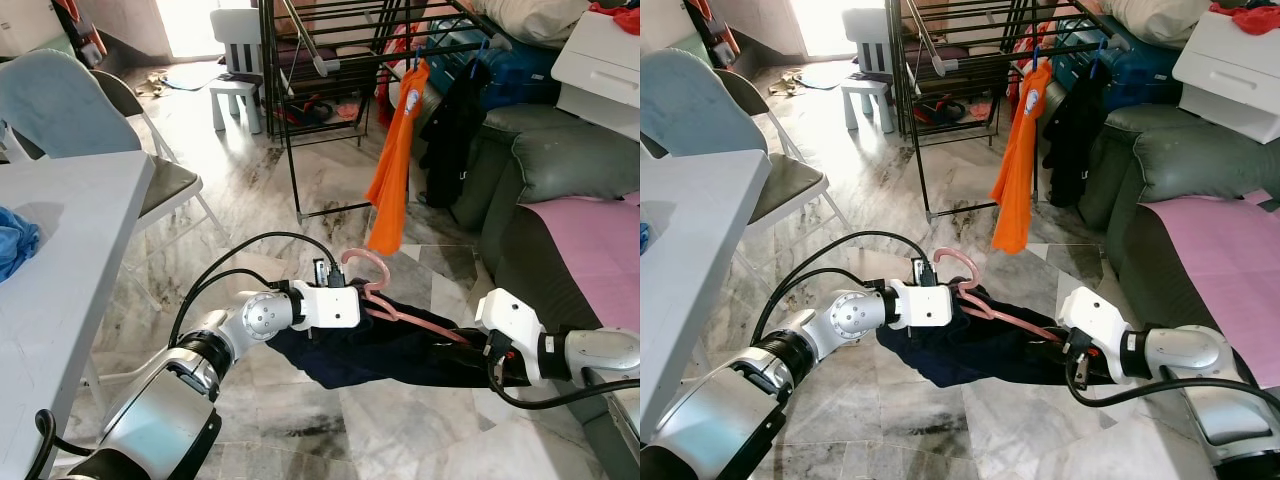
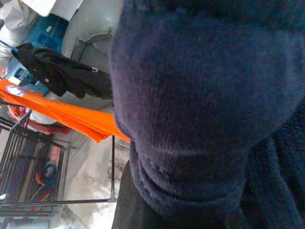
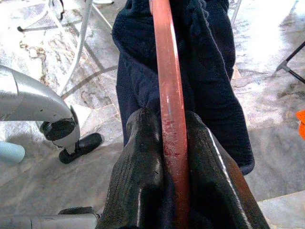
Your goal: Hang hanger
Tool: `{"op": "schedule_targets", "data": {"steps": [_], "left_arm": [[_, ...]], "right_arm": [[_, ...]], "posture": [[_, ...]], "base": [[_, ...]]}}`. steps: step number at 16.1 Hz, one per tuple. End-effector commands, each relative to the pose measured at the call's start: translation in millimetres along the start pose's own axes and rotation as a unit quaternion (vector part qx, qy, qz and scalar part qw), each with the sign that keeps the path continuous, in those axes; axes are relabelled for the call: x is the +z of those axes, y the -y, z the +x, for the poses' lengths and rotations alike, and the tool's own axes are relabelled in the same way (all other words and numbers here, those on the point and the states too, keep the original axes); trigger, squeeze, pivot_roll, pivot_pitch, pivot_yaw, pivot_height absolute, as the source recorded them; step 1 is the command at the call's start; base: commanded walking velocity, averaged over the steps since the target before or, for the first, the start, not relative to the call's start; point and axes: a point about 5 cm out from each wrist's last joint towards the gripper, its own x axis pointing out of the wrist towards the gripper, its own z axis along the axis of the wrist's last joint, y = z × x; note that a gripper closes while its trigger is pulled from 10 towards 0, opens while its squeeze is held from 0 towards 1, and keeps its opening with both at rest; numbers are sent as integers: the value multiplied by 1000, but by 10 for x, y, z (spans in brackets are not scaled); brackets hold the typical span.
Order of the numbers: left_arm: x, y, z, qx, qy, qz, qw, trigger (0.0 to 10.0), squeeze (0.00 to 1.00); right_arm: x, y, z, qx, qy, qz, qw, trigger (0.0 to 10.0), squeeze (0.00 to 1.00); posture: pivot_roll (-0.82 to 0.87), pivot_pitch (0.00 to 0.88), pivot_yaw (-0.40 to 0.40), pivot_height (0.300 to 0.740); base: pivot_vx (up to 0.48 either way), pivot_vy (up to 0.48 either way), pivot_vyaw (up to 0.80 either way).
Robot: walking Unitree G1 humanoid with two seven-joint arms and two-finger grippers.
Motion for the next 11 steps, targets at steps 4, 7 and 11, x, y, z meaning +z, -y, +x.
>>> {"op": "schedule_targets", "data": {"steps": [4,7,11], "left_arm": [[140,-23,78,9,47,-78,996,10000,1000],[130,40,52,-15,61,-91,994,10000,1000],[69,22,-5,-19,48,-67,996,10000,1000]], "right_arm": [[-17,142,115,-94,-26,-28,995,0,0],[-77,77,184,-108,-27,-19,994,0,0],[-142,-18,252,-131,-19,5,991,0,0]], "posture": [[-65,0,13,740],[-65,0,15,740],[-70,0,22,740]], "base": [[0,0,0],[0,0,0],[0,0,0]]}}
